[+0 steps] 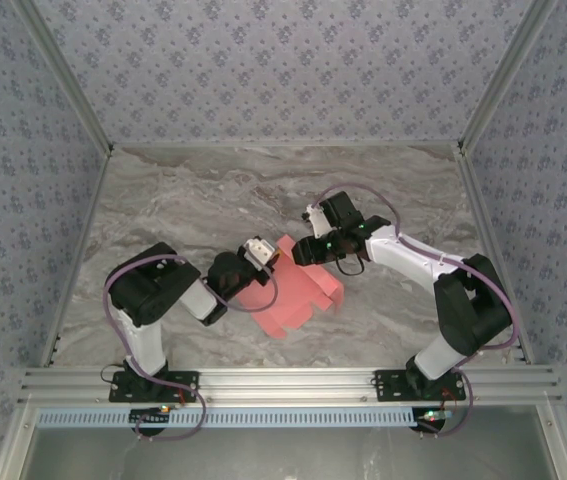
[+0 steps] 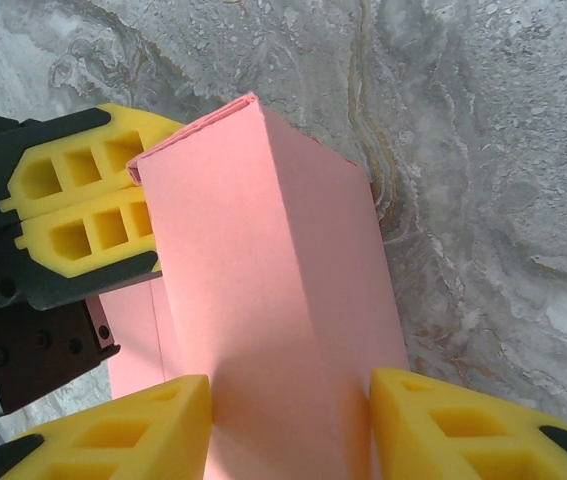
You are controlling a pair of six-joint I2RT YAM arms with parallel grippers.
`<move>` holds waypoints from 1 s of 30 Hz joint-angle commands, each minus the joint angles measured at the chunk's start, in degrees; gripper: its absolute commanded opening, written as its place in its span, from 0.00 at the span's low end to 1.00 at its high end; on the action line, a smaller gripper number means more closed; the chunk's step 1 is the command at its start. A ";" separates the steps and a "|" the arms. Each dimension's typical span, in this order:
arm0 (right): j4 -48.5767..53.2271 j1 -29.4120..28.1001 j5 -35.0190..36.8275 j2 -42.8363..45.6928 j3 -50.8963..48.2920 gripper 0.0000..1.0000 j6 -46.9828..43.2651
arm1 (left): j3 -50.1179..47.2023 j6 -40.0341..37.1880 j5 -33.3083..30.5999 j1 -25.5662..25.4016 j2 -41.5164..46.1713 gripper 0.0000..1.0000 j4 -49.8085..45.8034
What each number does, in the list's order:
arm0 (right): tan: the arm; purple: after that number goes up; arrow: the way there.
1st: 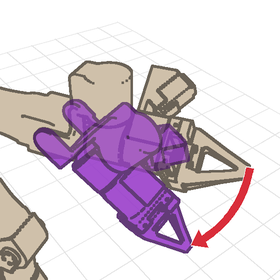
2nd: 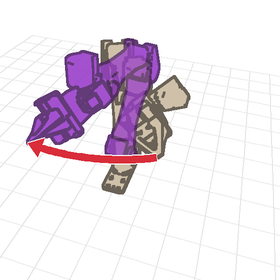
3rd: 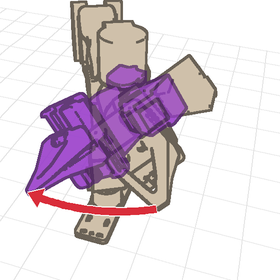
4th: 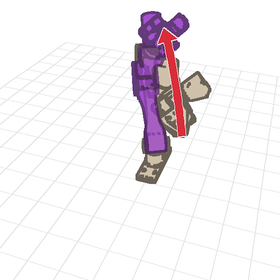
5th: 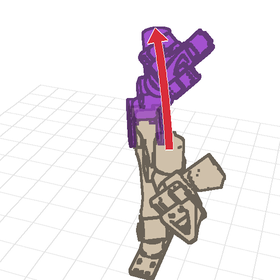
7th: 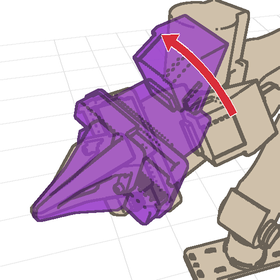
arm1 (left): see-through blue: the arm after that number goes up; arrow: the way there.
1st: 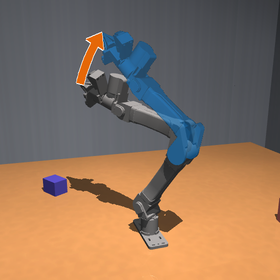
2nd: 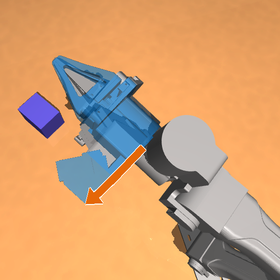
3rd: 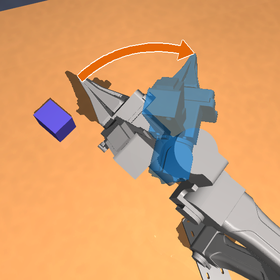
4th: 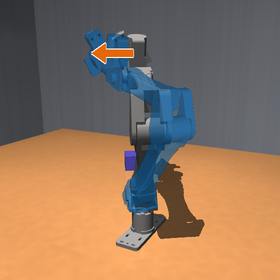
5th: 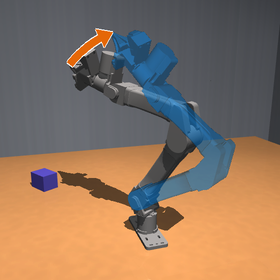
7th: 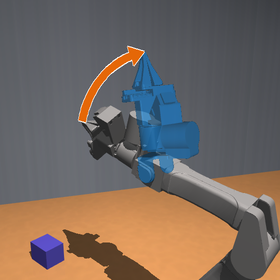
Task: Fold the paper box
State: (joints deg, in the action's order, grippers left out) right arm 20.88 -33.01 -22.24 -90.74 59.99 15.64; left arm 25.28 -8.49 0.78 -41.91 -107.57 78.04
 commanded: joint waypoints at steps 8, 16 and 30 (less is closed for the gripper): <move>-3.03 -3.11 0.18 1.41 -2.89 0.50 3.20 | 1.92 0.41 -14.57 -4.98 -3.57 0.08 -0.07; -0.81 -2.44 1.67 -0.26 -1.57 0.49 -0.22 | 2.55 4.77 -10.89 -4.31 -3.98 0.19 0.49; -4.00 -2.31 -6.07 -2.85 -0.89 0.44 1.14 | 5.80 9.77 -9.56 -3.88 -9.34 0.14 2.40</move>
State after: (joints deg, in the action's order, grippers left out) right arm 16.23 -34.11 -21.04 -91.29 58.83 16.56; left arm 29.36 -0.73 -10.57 -45.41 -114.69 82.17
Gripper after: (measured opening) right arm 0.447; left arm 0.142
